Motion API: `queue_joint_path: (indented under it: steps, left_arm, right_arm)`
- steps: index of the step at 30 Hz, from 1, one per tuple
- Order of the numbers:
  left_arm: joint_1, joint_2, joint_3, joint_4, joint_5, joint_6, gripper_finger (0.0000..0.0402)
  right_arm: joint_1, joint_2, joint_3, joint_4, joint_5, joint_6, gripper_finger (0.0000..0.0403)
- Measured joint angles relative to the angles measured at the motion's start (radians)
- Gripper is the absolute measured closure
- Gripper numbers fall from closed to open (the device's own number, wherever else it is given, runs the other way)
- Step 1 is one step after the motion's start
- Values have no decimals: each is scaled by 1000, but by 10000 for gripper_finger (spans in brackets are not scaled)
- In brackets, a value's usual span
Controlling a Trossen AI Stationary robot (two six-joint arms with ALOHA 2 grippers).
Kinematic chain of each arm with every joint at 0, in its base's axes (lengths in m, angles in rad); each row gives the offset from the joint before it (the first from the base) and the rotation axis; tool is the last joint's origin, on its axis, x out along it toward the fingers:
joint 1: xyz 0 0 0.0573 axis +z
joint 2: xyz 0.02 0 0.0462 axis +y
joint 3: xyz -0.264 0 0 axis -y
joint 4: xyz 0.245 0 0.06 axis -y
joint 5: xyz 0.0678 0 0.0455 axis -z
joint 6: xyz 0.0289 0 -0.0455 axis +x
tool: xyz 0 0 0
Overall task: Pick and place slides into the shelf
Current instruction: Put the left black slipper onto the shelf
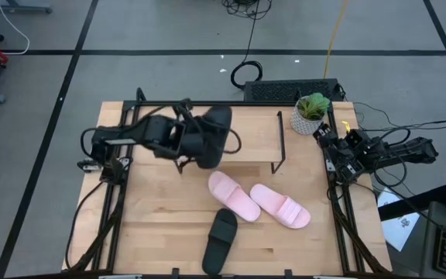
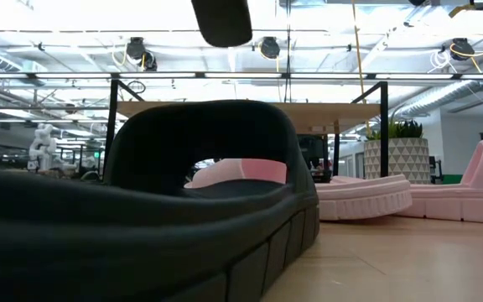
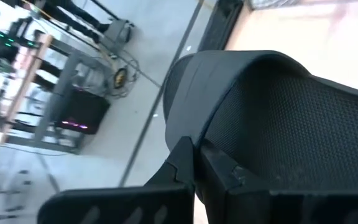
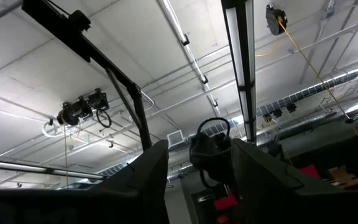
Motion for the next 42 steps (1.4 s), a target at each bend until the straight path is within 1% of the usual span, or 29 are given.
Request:
queue_joint_path:
  steps: [3,8,12,16,18,23,25,29,33,38,42]
  left_arm:
    - [56,4,-60,0,-6,28,402]
    - [119,4,-197,0,11,0,401]
    - [132,7,-321,-1,-52,20,401]
    - [139,-6,-418,-3,-45,-1,401]
    - [133,-14,-464,1,-59,-13,402]
    - [114,-69,-528,-1,-57,-71,401]
    - [103,-93,-551,-2,-83,-83,401]
    - [85,-164,-591,-2,-79,-116,401]
    - [68,-198,-630,3,-72,-152,401]
    - [52,-201,-671,47,-66,-112,401]
    - [57,-200,-724,112,-66,-85,401]
  right_arm:
    - [0,0,0,0,0,0,234]
    - [0,0,0,-4,-1,-5,234]
    - [0,0,0,-6,2,-27,234]
    - [0,0,0,-7,2,-30,234]
    - [0,0,0,-7,2,-32,234]
    - [0,0,0,-7,3,-56,234]
    - [0,0,0,-7,11,-68,234]
    - [0,0,0,-7,82,-85,234]
    - [0,0,0,-7,132,-107,234]
    - [0,0,0,-7,134,-113,234]
    - [0,0,0,-7,134,-113,234]
